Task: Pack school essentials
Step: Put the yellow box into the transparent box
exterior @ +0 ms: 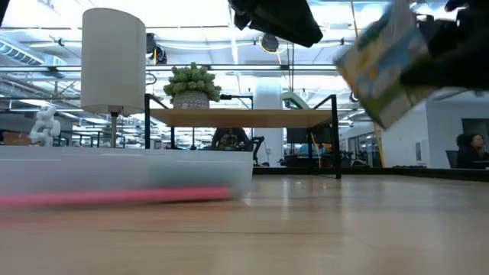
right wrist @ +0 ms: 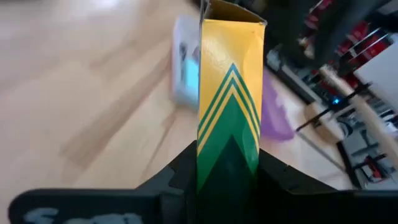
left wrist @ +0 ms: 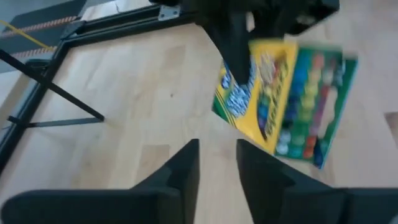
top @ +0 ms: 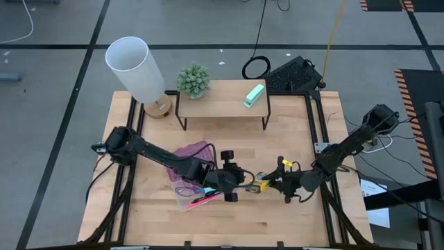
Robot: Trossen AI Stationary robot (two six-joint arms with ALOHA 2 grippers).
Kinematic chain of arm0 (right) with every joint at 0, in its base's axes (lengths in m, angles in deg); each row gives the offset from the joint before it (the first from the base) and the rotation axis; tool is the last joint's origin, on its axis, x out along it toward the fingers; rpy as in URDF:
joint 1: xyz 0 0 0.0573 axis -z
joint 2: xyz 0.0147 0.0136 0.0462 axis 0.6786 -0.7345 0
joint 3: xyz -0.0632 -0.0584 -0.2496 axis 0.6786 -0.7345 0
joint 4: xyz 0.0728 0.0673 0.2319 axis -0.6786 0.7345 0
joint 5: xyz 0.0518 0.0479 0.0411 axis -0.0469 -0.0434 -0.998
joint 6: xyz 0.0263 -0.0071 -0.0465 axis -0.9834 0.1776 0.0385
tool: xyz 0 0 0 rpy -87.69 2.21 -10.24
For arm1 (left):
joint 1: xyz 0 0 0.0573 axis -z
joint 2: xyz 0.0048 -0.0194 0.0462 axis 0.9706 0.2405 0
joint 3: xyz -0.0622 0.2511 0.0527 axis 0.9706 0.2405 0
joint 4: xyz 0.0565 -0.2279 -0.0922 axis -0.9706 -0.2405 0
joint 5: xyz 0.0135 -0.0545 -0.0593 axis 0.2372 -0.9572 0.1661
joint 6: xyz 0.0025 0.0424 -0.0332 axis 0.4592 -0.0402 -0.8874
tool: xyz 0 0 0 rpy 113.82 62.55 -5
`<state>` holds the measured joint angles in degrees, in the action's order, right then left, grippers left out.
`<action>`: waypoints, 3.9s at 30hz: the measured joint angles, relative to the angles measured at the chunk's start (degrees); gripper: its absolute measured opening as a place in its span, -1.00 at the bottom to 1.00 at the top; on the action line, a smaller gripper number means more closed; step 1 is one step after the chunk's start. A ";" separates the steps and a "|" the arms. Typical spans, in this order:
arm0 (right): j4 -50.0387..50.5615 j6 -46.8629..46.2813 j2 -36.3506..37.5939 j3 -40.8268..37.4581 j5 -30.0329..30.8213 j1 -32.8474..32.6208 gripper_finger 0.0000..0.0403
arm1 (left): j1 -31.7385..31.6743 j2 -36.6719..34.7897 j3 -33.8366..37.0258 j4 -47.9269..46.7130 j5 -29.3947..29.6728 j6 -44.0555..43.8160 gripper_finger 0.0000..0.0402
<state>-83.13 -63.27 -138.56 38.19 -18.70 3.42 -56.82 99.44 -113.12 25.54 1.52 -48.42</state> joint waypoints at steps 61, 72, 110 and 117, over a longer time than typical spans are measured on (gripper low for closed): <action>-26.53 4.52 17.99 0.02 -7.49 -0.02 -0.53 | 0.24 2.44 0.37 49.49 -2.51 18.79 -0.10; -26.51 4.50 18.01 0.03 -7.49 -0.02 -0.53 | 0.24 2.44 0.37 49.40 -2.50 19.90 -0.32; -24.34 15.63 18.03 0.07 -7.42 -0.02 -0.53 | 0.26 2.41 0.37 48.04 -1.97 25.83 -0.32; -22.50 25.48 18.03 0.10 -7.45 -0.04 -0.53 | 0.80 2.41 0.37 47.71 -1.92 35.26 -0.32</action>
<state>-105.62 -37.78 -120.52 38.30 -26.15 3.38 -56.02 101.86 -112.75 73.25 -0.40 -13.16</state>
